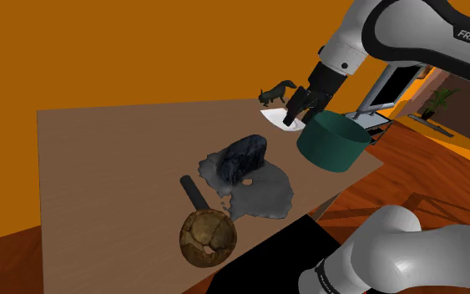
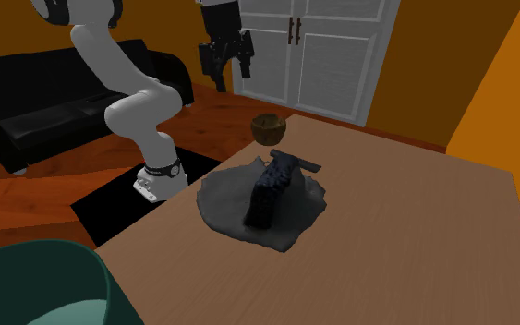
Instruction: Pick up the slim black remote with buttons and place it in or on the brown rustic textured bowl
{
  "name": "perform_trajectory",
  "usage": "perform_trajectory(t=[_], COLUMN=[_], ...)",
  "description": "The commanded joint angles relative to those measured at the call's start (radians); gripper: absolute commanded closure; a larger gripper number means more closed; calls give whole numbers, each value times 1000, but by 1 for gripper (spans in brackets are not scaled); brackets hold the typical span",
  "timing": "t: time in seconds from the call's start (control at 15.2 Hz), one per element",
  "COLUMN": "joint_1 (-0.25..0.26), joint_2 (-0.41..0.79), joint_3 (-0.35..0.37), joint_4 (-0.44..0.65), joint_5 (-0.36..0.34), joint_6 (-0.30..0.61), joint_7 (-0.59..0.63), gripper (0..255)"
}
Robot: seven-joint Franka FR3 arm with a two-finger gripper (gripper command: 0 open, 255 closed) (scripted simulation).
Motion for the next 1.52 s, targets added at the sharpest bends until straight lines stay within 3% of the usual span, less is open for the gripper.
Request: perform_trajectory(t=[0.0, 0.73, 1.45], joint_1=[0, 47, 81], joint_2=[0, 134, 443], joint_3=[0, 167, 337], joint_4=[0, -182, -208], joint_5=[0, 91, 127], joint_6=[0, 295, 610], joint_7=[0, 173, 358], gripper=[0, 0, 0])
